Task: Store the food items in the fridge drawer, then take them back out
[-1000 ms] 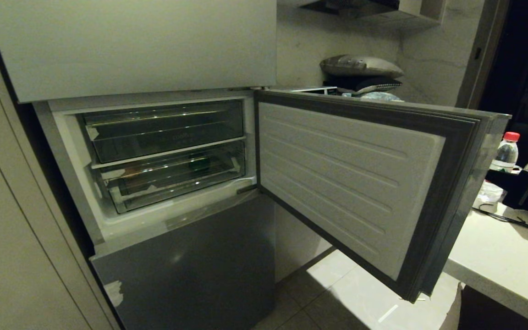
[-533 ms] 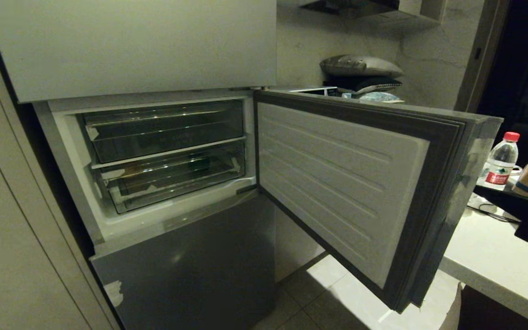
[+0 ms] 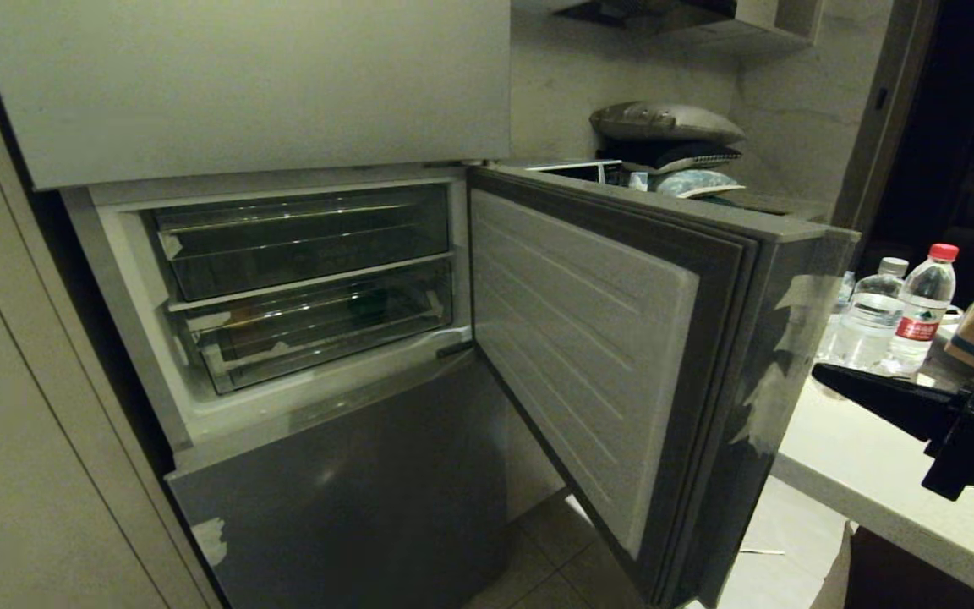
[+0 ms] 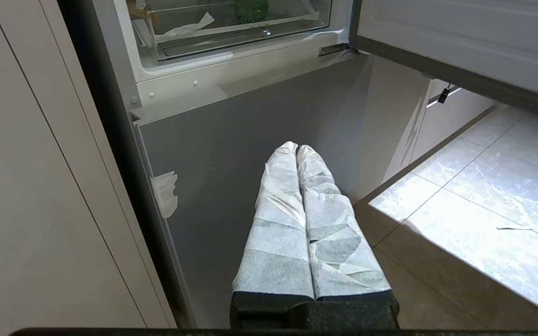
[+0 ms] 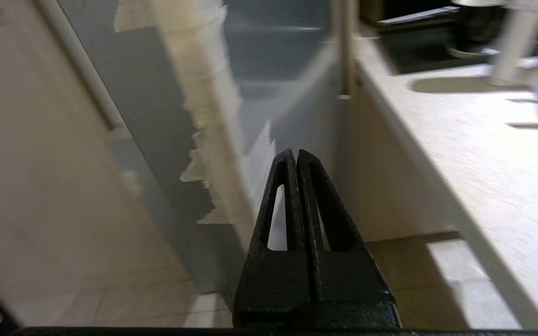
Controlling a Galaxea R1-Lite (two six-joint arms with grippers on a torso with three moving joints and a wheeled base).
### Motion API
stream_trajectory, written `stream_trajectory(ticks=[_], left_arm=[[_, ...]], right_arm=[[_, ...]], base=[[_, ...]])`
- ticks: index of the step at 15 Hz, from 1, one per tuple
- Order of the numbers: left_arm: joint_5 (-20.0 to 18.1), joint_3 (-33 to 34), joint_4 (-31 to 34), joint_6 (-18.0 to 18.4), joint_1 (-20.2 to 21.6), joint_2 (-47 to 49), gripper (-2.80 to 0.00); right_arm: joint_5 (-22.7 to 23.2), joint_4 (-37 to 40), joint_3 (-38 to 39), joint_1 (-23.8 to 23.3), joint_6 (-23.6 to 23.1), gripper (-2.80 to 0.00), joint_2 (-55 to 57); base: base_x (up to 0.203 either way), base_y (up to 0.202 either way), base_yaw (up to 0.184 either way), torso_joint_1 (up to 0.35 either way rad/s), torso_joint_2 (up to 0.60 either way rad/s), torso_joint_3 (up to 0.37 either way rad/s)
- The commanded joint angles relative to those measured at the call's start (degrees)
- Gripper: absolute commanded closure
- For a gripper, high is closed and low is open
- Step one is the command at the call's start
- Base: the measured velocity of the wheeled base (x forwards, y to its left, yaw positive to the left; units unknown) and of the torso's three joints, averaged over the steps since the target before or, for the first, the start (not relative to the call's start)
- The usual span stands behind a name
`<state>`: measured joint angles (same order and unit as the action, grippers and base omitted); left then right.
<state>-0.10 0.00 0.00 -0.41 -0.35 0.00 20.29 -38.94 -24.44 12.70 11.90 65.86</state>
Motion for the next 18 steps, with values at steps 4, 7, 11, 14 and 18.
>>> stream_trajectory(ticks=[4, 7, 11, 14, 18], left_arm=[[0.0, 0.0, 0.0, 0.0, 0.0, 0.1, 0.0], [0.0, 0.0, 0.0, 0.0, 0.0, 0.1, 0.0], [0.0, 0.0, 0.0, 0.0, 0.0, 0.0, 0.0], [0.0, 0.0, 0.0, 0.0, 0.0, 0.1, 0.0], [0.0, 0.0, 0.0, 0.0, 0.0, 0.1, 0.0]], right_arm=[[-1.4, -0.3, -2.9, 8.8, 0.1, 0.0, 4.3], [-5.9, -0.7, -6.3, 16.5, 0.2, 0.0, 8.9], [-6.7, -0.9, -12.8, 24.9, 0.3, 0.0, 15.9], [-6.8, -3.7, -17.9, 28.6, -0.2, 0.0, 23.1], [-7.2, -10.0, -30.3, 31.6, -0.6, 0.0, 38.0]], base=[[0.0, 0.0, 0.0, 0.0, 0.0, 0.0], [0.0, 0.0, 0.0, 0.0, 0.0, 0.0], [0.0, 0.0, 0.0, 0.0, 0.0, 0.0], [0.0, 0.0, 0.0, 0.0, 0.0, 0.0], [0.0, 0.0, 0.0, 0.0, 0.0, 0.0]])
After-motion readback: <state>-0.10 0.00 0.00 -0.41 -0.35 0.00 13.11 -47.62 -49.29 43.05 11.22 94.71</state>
